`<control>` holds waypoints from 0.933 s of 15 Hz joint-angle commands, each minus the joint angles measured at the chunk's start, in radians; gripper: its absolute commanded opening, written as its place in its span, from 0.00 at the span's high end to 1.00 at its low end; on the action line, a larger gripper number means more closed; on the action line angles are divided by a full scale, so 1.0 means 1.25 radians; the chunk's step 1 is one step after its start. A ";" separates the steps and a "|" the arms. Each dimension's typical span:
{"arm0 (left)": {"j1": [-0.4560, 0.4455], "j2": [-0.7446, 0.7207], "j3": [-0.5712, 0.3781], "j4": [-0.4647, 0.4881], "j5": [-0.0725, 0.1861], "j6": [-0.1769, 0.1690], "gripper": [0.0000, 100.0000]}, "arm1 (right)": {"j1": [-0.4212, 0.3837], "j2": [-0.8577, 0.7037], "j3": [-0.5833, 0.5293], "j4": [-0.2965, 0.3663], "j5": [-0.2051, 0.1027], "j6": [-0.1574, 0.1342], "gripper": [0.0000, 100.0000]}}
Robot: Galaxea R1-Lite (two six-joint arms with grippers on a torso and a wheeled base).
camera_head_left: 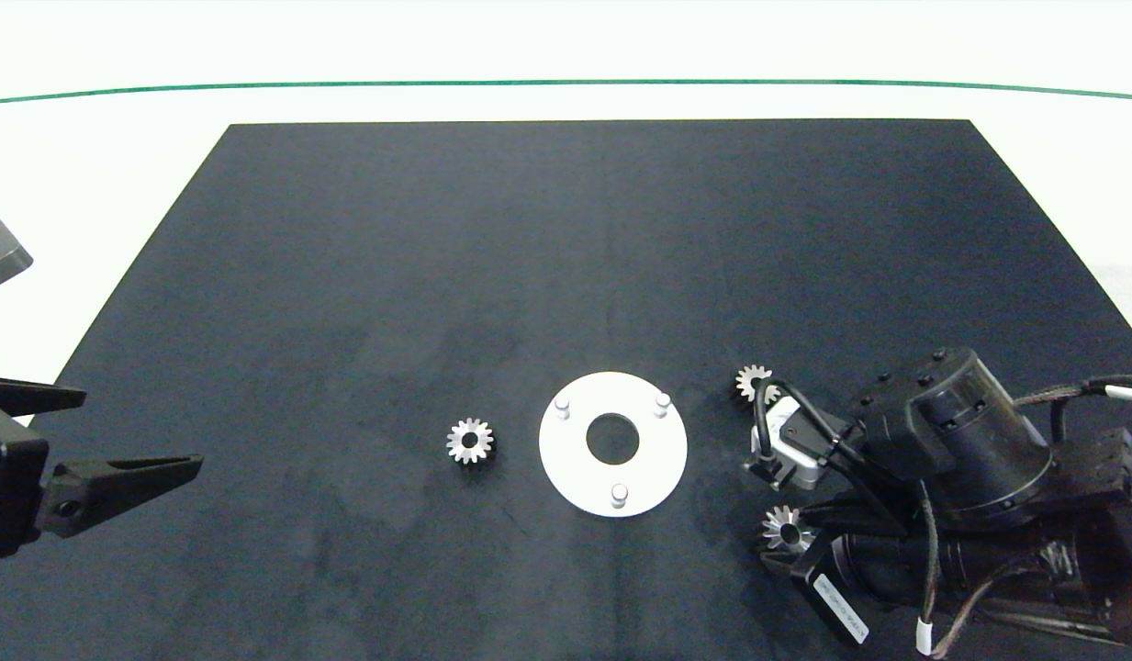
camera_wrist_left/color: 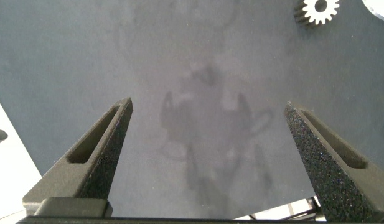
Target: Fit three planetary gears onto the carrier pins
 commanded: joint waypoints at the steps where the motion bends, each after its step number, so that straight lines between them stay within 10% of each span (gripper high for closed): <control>1: 0.002 -0.003 -0.001 0.002 0.000 0.001 0.00 | 0.023 0.002 -0.086 0.080 -0.002 -0.005 0.93; 9: 0.014 -0.020 -0.006 0.002 0.000 0.001 0.00 | 0.070 0.102 -0.357 0.243 -0.003 -0.042 0.93; 14: 0.020 -0.027 -0.012 0.002 0.000 0.001 0.00 | 0.116 0.188 -0.425 0.256 -0.021 -0.057 0.93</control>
